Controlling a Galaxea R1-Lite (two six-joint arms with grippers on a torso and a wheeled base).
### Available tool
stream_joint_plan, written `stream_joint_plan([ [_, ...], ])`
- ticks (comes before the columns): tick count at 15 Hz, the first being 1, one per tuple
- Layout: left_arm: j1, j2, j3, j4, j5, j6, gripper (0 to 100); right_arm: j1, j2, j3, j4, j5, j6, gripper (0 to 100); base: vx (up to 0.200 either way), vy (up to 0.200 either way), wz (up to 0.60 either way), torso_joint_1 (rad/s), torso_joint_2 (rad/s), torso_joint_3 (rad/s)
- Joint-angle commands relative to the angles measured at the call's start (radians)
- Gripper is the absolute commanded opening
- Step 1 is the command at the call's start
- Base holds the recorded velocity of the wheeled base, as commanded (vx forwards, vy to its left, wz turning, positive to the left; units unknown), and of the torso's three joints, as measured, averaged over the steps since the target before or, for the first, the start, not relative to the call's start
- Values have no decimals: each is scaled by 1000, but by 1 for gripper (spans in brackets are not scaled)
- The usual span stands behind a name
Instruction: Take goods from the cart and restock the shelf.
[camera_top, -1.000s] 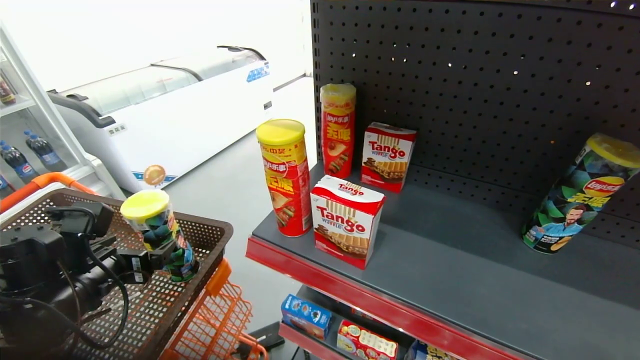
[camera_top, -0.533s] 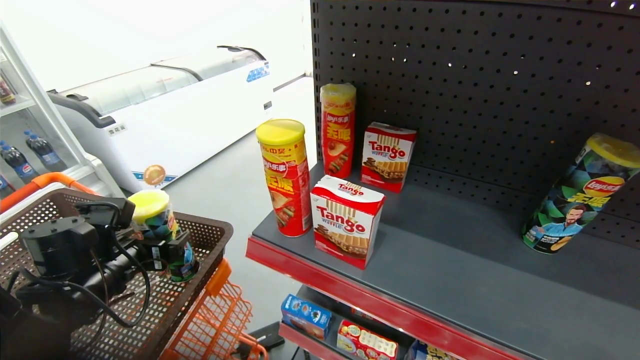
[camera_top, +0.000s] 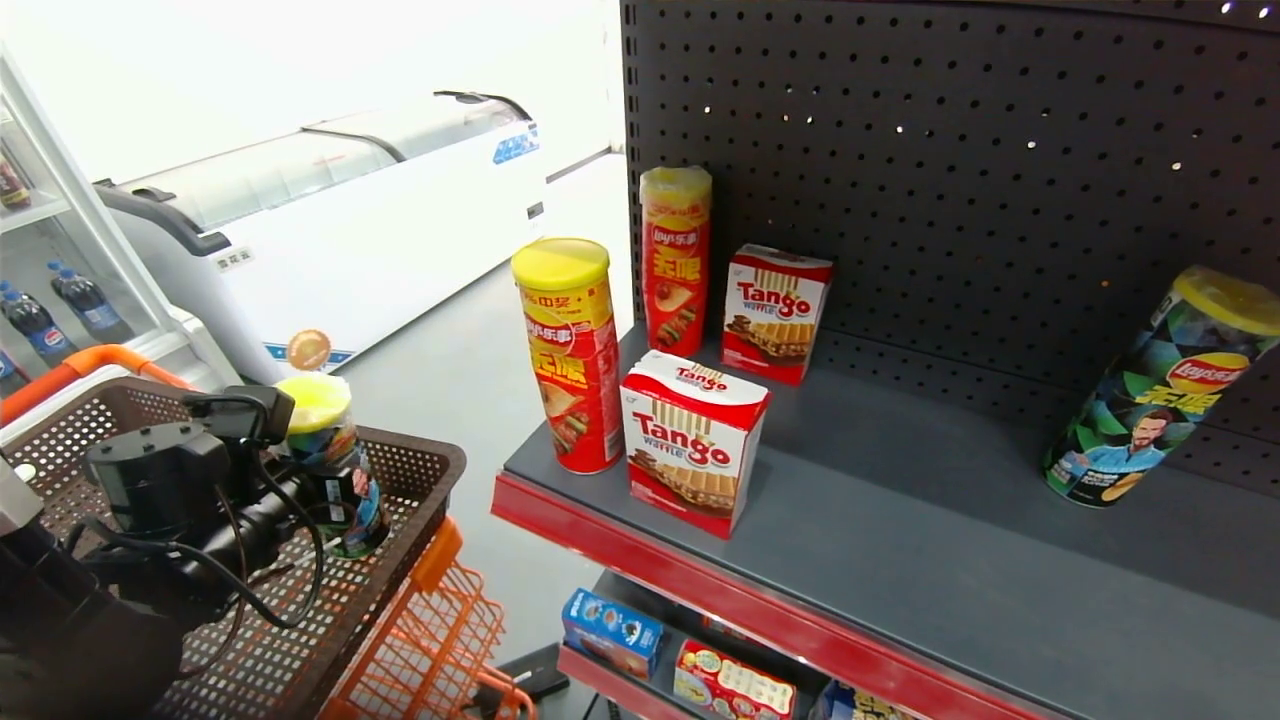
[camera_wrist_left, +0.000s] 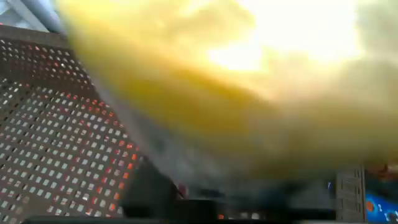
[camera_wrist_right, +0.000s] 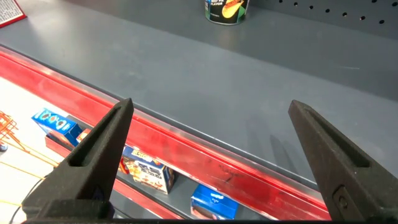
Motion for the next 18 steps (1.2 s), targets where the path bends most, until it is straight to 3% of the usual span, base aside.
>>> stream_joint_plan([
  [1,-5,3,-7,-2,0,1,0,0,0,0,1,-1,0,100,0,0,0,0,0,0],
  [5,-25,-95,-10,26,-22,-1,0,0,0,0,1,0,0,100,0,0,0,0,0,0],
  [7,-27,-321,-27,270,-120,2,0,0,0,0,1,0,0,100,0,0,0,0,0,0],
  [9,-42,-469,-47,409,-134,2,0,0,0,0,1,0,0,100,0,0,0,0,0,0],
  [11,-51,-584,-80,484,-131,2,0,0,0,0,1,0,0,100,0,0,0,0,0,0],
  [14,-98,-733,-185,787,-137,-6,0,0,0,0,1,0,0,100,0,0,0,0,0,0],
  [15,-99,-736,-185,790,-138,-6,0,0,0,0,1,0,0,100,0,0,0,0,0,0],
  [16,-110,-796,-137,776,-166,-32,0,0,0,0,-1,0,0,100,0,0,0,0,0,0],
  [18,-182,-831,-54,774,-209,-45,0,0,0,0,1,0,0,100,0,0,0,0,0,0],
])
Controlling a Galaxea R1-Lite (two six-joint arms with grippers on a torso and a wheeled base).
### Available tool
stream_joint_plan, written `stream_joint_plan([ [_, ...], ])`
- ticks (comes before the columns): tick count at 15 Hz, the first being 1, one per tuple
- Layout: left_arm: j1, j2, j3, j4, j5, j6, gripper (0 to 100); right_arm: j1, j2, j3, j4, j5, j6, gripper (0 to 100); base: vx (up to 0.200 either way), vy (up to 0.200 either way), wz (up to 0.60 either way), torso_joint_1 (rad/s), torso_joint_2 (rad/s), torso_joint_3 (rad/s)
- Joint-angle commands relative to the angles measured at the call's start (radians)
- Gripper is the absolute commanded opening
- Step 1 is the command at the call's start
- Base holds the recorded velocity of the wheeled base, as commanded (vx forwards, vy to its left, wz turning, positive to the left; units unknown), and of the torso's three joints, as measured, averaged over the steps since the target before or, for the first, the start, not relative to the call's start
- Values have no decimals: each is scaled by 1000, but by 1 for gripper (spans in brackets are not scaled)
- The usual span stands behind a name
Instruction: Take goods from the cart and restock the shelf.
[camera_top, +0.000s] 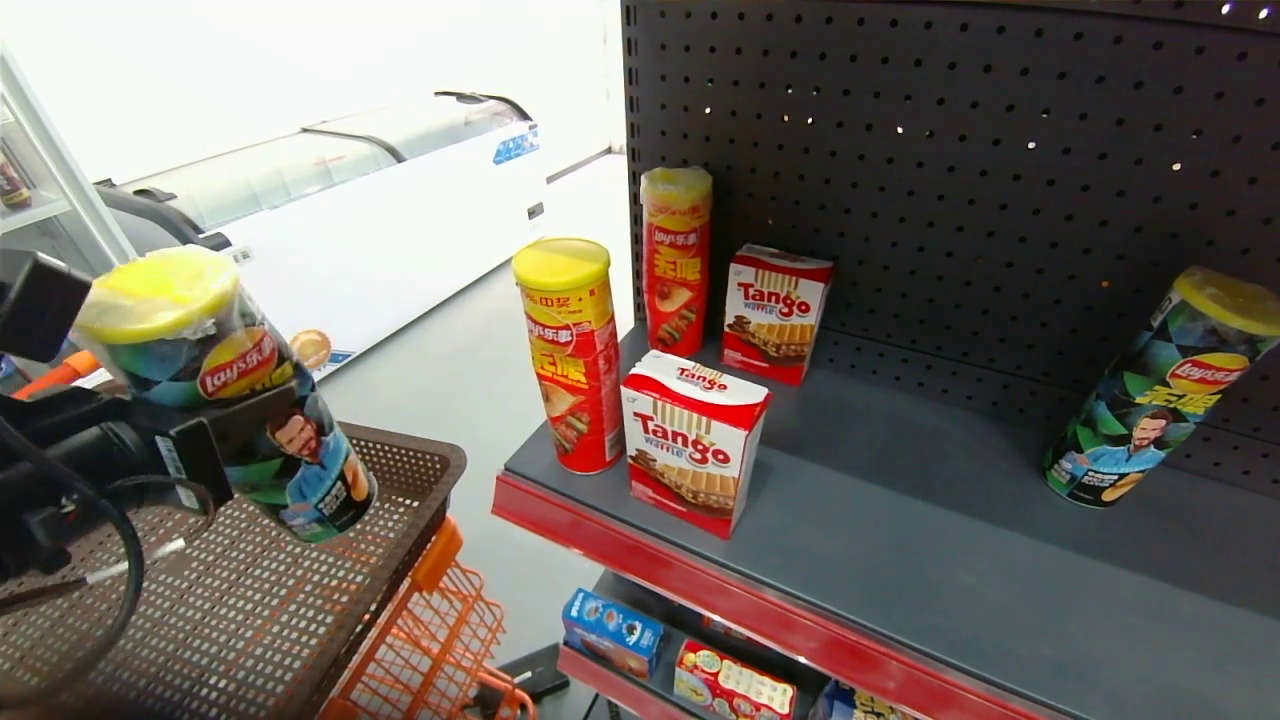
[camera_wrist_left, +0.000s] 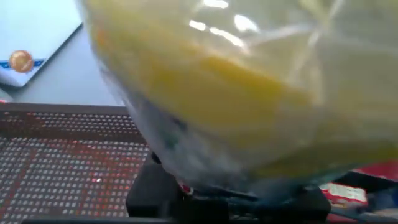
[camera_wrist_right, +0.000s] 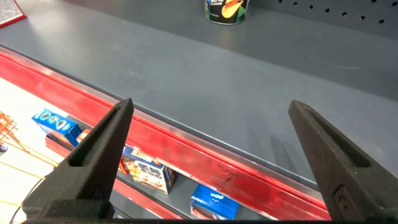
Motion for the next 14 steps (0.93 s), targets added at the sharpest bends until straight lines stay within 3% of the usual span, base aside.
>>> stream_joint_plan([
  [1,-74,-95,84,-5,-20,-11,0,0,0,0,-1,1,0,100,0,0,0,0,0,0],
  [2,-129,-105,95,-7,-20,-11,0,0,0,0,0,1,0,100,0,0,0,0,0,0],
  [4,-140,-110,95,-8,-20,-11,0,0,0,0,0,-1,0,100,0,0,0,0,0,0],
  [8,-236,-110,97,-8,-38,-12,0,0,0,0,0,-1,0,100,0,0,0,0,0,0],
  [10,-262,-101,89,-10,-74,-12,0,0,0,0,0,1,0,100,0,0,0,0,0,0],
  [11,-262,-91,84,-5,-153,-11,0,0,0,0,0,1,0,100,0,0,0,0,0,0],
  [12,-262,-84,86,0,-192,-9,0,0,0,0,0,1,0,100,0,0,0,0,0,0],
  [14,-262,-44,84,-7,-218,-8,0,0,0,0,0,1,0,100,0,0,0,0,0,0],
])
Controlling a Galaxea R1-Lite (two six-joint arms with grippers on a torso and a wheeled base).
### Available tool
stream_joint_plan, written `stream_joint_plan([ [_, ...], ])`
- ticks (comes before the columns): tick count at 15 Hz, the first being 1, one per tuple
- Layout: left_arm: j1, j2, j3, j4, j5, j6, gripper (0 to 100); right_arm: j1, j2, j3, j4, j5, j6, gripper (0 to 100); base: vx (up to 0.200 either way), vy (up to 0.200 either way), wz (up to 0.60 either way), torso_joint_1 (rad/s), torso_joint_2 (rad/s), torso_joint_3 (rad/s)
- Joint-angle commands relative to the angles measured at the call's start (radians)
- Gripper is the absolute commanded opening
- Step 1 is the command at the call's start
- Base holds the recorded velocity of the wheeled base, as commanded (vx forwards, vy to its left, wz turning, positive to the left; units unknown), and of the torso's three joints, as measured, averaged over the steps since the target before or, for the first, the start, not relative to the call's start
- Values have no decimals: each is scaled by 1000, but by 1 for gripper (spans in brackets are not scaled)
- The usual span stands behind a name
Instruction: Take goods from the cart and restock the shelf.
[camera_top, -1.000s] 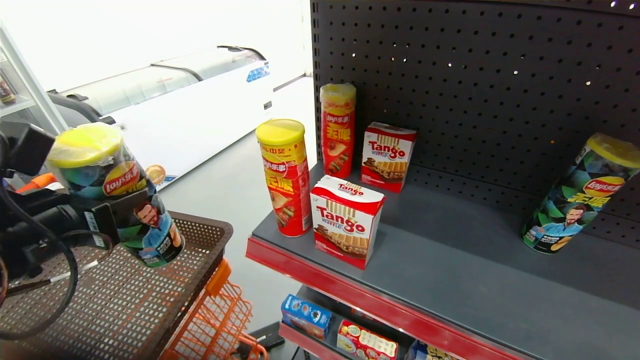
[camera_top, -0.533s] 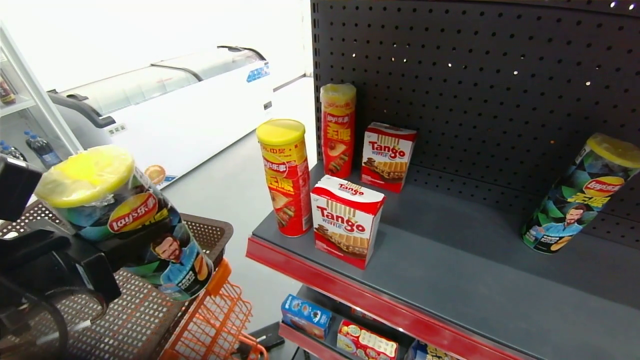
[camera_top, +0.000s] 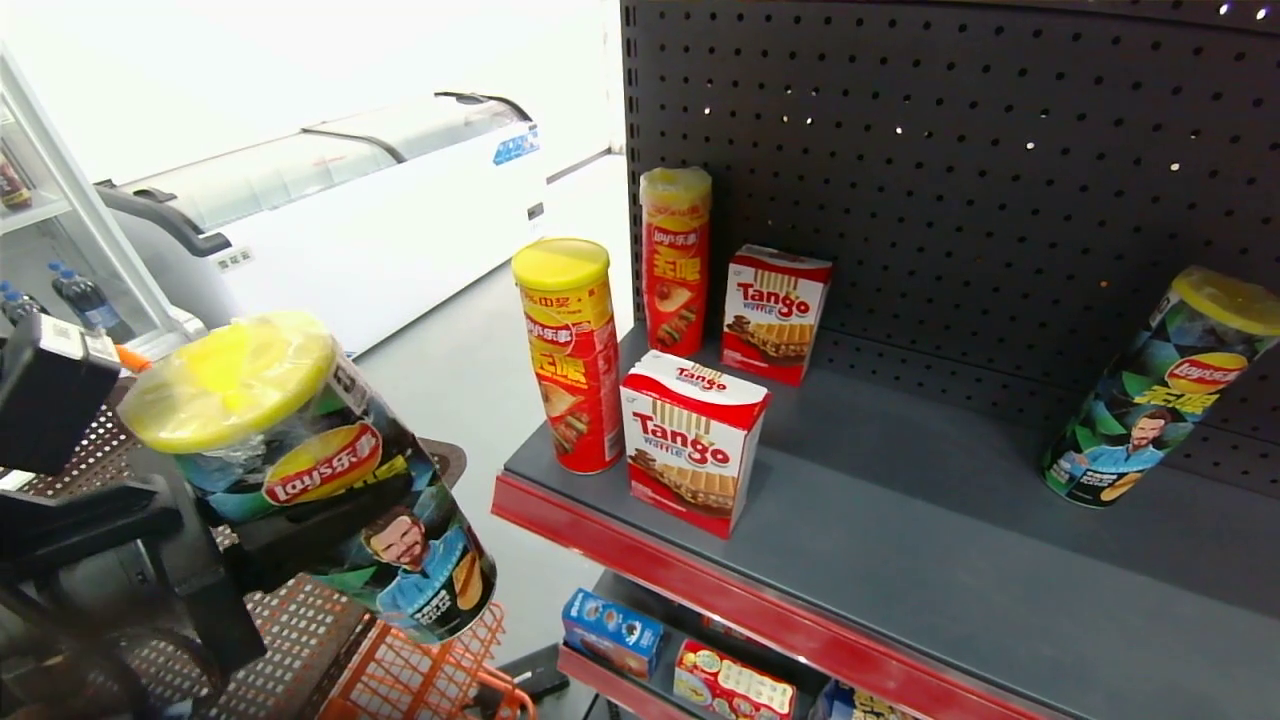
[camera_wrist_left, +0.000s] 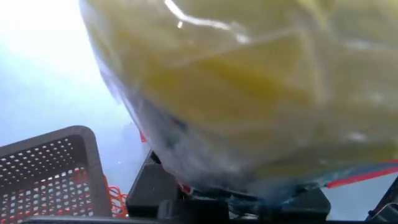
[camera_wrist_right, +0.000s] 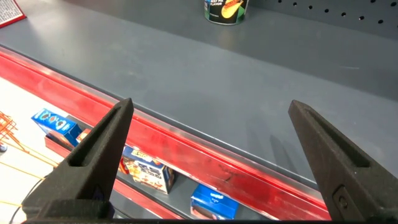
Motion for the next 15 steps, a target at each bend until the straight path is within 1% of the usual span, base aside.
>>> stream_joint_plan([
  [1,-2,56,-4,-3,-8,1,0,0,0,0,0,1,-1,100,0,0,0,0,0,0],
  [3,-26,87,-15,-6,-9,4,0,0,0,0,0,1,-1,100,0,0,0,0,0,0],
  [4,-66,112,-21,-28,-9,2,0,0,0,0,0,1,-1,100,0,0,0,0,0,0],
  [7,-150,195,-35,-134,-11,2,0,0,0,0,0,1,-1,100,0,0,0,0,0,0],
  [8,-199,247,-56,-204,-17,2,0,0,0,0,0,1,-1,100,0,0,0,0,0,0],
  [11,-215,307,-76,-256,-39,4,0,0,0,0,0,1,-1,100,0,0,0,0,0,0],
  [14,-275,308,-78,-253,-69,4,0,0,0,0,0,1,-1,100,0,0,0,0,0,0],
  [15,-287,308,-78,-252,-80,4,0,0,0,0,0,1,-1,100,0,0,0,0,0,0],
])
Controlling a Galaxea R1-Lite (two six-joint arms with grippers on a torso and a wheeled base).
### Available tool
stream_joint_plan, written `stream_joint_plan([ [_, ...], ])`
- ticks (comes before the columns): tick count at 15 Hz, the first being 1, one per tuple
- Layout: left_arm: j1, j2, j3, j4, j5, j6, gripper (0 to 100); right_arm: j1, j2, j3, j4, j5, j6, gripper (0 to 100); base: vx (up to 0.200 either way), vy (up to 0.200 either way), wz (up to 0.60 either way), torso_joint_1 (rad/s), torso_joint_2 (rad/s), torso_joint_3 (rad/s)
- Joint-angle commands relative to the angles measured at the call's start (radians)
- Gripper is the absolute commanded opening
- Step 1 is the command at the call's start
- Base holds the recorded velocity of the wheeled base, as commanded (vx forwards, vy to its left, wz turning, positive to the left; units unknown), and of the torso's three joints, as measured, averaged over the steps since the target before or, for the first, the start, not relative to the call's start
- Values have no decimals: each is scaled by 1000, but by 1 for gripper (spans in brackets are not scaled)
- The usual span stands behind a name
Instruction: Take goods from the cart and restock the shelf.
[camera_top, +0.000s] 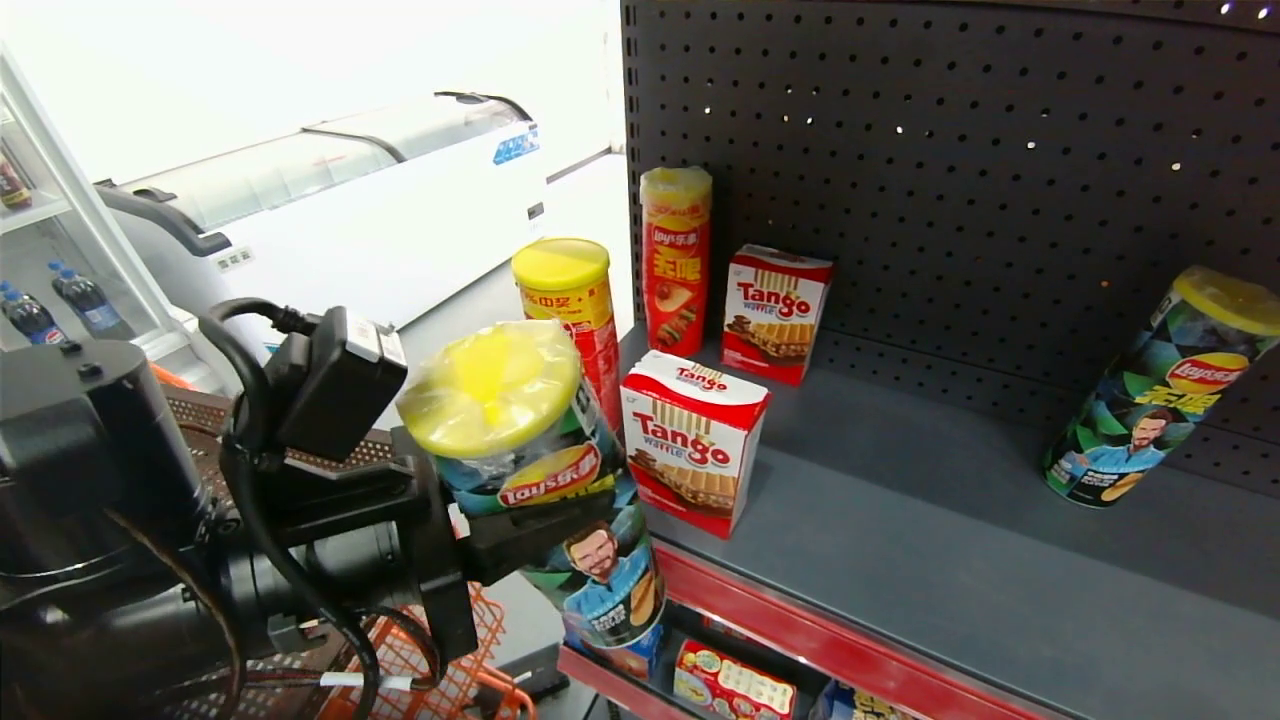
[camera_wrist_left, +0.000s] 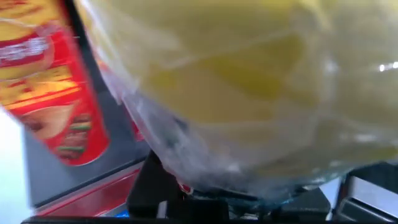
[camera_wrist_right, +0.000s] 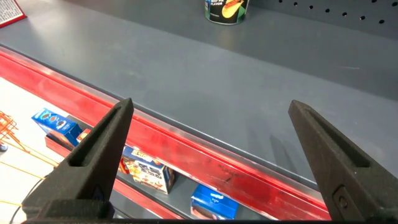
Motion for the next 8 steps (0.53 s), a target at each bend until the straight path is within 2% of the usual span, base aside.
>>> stream_joint_plan([
  [1,-27,12,1,1,-15,0,0,0,0,0,0,0,0,100,0,0,0,0,0,0],
  [4,-45,9,4,4,-86,1,0,0,0,0,0,0,0,100,0,0,0,0,0,0],
  [8,-45,6,2,3,-92,1,0,0,0,0,0,0,0,100,0,0,0,0,0,0],
])
